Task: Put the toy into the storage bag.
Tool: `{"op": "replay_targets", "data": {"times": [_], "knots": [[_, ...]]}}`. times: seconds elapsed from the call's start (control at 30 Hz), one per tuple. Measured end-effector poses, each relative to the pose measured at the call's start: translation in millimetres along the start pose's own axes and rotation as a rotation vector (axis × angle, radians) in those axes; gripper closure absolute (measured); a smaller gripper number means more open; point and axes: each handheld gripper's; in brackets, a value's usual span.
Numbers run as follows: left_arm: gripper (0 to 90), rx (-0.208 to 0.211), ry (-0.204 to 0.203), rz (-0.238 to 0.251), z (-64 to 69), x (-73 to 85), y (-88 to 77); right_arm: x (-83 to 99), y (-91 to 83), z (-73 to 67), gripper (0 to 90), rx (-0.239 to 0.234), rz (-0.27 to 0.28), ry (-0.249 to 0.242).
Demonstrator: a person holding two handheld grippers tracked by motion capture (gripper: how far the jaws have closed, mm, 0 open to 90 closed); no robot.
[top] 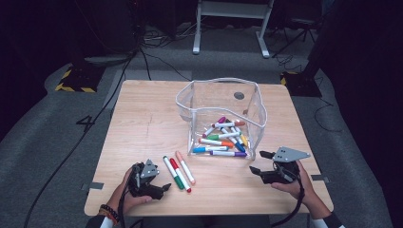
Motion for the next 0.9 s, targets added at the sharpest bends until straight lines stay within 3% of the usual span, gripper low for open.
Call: {"op": "replay_targets", "data": {"times": [0.13,0.4,0.57,0.67,0.77,0.83,0.9], "knots": [[14.4,0.0,0.003,0.0,-0.1,0.2,-0.3,2.7,18.3,-13.5,28.5,-0.04,-0.026,-0.012],[14.4,0.001,0.003,0.001,-0.3,0.4,-0.3,0.6,63.7,-53.7,32.4,-0.116,-0.094,-0.095],[14.4,0.002,0.001,0.001,-0.2,0.5,-0.3,-11.3,95.8,-82.8,36.1,-0.163,-0.097,-0.146],[14.4,0.001,0.001,0.001,-0.1,0.5,-0.4,-22.2,114.5,-96.3,37.4,-0.191,-0.082,-0.149],[14.4,0.001,0.001,0.001,-0.1,0.6,-0.4,-35.2,132.8,-107.4,40.1,-0.187,-0.066,-0.165],[14.4,0.001,0.0,0.001,0.0,0.6,-0.4,-43.4,143.8,-112.8,40.9,-0.211,-0.067,-0.147],[14.4,0.001,0.001,0.001,-0.1,0.6,-0.4,-49.2,155.3,-118.6,44.1,-0.192,-0.072,-0.161]]}}
Point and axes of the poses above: each handheld gripper's, and its own axes: y roughly forward along the jaws, x roughly out of its underside, z roughly to its right, and after that the axes turned 13 degrees about y, right-handed
